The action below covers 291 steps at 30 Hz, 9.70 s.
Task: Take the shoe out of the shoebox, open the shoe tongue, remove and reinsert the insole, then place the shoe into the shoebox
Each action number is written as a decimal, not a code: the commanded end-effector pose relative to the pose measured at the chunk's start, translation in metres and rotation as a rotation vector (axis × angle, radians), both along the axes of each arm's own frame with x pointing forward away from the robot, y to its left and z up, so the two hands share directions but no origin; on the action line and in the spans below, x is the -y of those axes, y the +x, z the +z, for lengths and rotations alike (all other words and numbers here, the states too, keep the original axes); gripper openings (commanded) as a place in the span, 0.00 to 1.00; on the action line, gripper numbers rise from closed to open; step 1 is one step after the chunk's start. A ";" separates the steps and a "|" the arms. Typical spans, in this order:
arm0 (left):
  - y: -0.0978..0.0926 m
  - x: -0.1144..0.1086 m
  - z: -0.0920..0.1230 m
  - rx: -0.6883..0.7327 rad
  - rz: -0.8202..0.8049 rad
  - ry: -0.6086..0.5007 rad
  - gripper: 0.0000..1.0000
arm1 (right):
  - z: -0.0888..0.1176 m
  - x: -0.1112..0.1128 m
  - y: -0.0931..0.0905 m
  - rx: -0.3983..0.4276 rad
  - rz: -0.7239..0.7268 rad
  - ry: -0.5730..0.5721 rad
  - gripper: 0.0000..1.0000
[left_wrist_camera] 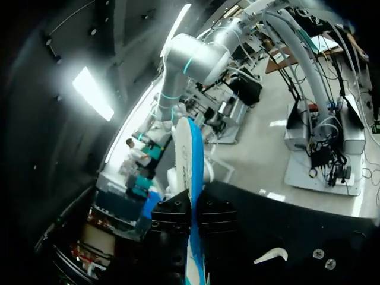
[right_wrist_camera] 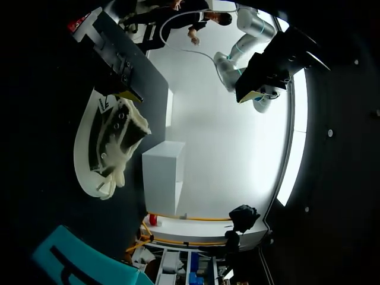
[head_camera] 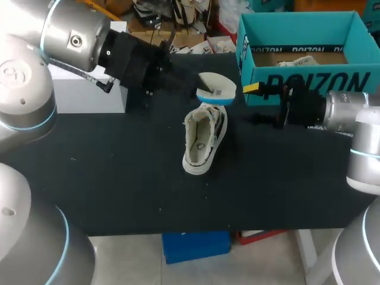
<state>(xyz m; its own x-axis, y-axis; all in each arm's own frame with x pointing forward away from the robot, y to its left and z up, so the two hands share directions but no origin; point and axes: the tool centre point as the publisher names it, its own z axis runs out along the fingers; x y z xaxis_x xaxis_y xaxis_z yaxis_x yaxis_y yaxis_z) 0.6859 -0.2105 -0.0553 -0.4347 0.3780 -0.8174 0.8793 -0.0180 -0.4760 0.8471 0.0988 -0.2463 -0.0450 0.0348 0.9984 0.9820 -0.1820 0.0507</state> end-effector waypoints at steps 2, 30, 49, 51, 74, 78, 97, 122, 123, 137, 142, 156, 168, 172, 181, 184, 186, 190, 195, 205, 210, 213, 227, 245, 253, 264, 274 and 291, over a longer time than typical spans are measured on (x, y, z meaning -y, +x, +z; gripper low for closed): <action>-0.026 -0.030 -0.059 0.077 0.036 -0.127 0.00 | 0.000 -0.001 -0.001 0.000 -0.003 -0.001 1.00; 0.008 -0.030 -0.254 0.572 0.005 -0.139 0.00 | 0.000 -0.001 -0.001 0.000 -0.003 -0.001 1.00; 0.097 -0.003 -0.245 0.660 -0.031 -0.175 0.00 | 0.000 -0.001 -0.001 0.000 -0.003 -0.001 1.00; 0.101 -0.001 -0.241 0.663 -0.031 -0.178 0.00 | 0.000 -0.001 -0.001 0.000 -0.003 -0.001 1.00; 0.099 0.000 -0.237 0.662 -0.029 -0.166 0.00 | 0.000 -0.001 -0.001 0.000 -0.003 -0.001 1.00; 0.099 0.000 -0.237 0.662 -0.029 -0.166 0.00 | -0.003 -0.004 -0.001 -0.001 0.012 -0.011 1.00; 0.099 0.000 -0.237 0.662 -0.029 -0.166 0.00 | -0.025 -0.038 0.002 0.000 0.080 -0.097 1.00; 0.099 0.000 -0.237 0.662 -0.029 -0.166 0.00 | -0.046 -0.071 0.000 -0.018 0.099 -0.064 0.51; 0.099 0.000 -0.237 0.662 -0.029 -0.166 0.00 | -0.047 -0.072 -0.001 -0.020 0.098 -0.062 0.50; 0.099 0.000 -0.237 0.662 -0.029 -0.166 0.00 | -0.049 -0.072 -0.001 -0.027 0.102 -0.075 0.00; 0.099 0.000 -0.237 0.662 -0.029 -0.166 0.00 | -0.049 -0.072 -0.001 -0.027 0.102 -0.075 0.00; 0.094 -0.018 -0.221 0.427 -0.080 0.249 1.00 | -0.049 -0.072 -0.001 -0.027 0.102 -0.075 0.00; 0.089 -0.015 -0.203 0.398 -0.198 0.939 1.00 | -0.049 -0.072 -0.001 -0.027 0.102 -0.075 0.00; 0.086 -0.004 -0.197 0.411 -0.253 1.114 1.00 | -0.049 -0.072 -0.001 -0.027 0.102 -0.075 0.00; 0.089 0.011 -0.180 0.513 -0.204 1.286 1.00 | -0.049 -0.072 -0.001 -0.027 0.102 -0.075 0.00; 0.089 0.011 -0.180 0.513 -0.204 1.286 1.00 | -0.049 -0.072 -0.001 -0.027 0.102 -0.075 0.00; 0.089 0.011 -0.180 0.513 -0.204 1.286 1.00 | -0.049 -0.072 -0.001 -0.027 0.102 -0.075 0.00; 0.089 0.011 -0.180 0.513 -0.204 1.286 1.00 | -0.049 -0.072 -0.001 -0.027 0.102 -0.075 0.00; 0.089 0.011 -0.180 0.513 -0.204 1.286 1.00 | -0.049 -0.072 -0.001 -0.027 0.102 -0.075 0.00; 0.094 0.016 -0.177 0.529 -0.240 1.129 1.00 | -0.049 -0.072 -0.001 -0.027 0.102 -0.075 0.00; 0.095 0.018 -0.176 0.538 -0.231 1.143 1.00 | -0.049 -0.072 -0.001 -0.027 0.102 -0.075 0.00; 0.091 0.019 -0.172 0.547 -0.214 1.142 1.00 | -0.049 -0.072 -0.001 -0.027 0.102 -0.075 0.00; 0.111 0.014 -0.178 0.524 -0.210 1.117 1.00 | -0.049 -0.072 -0.001 -0.027 0.102 -0.075 0.00; 0.212 0.022 -0.187 0.552 -0.267 1.085 1.00 | -0.049 -0.072 -0.001 -0.027 0.102 -0.075 0.00; 0.247 0.028 -0.192 0.566 -0.271 1.094 1.00 | -0.049 -0.072 -0.001 -0.027 0.102 -0.075 0.00; 0.288 0.034 -0.193 0.566 -0.260 1.093 1.00 | -0.049 -0.072 -0.001 -0.027 0.102 -0.075 0.00; 0.291 0.038 -0.191 0.574 -0.262 1.096 1.00 | -0.049 -0.072 -0.001 -0.027 0.102 -0.075 0.00; 0.222 0.024 -0.182 0.588 -0.254 1.083 1.00 | -0.049 -0.072 -0.001 -0.027 0.102 -0.075 0.00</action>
<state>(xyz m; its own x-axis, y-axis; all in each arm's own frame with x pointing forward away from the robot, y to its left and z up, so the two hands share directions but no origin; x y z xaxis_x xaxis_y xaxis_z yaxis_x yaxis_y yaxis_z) 0.9239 -0.2443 -0.2413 0.0719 0.9951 -0.0686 0.9952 -0.0670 0.0710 0.8459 0.1705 -0.2948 -0.0255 0.1043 0.9942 0.9965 -0.0769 0.0336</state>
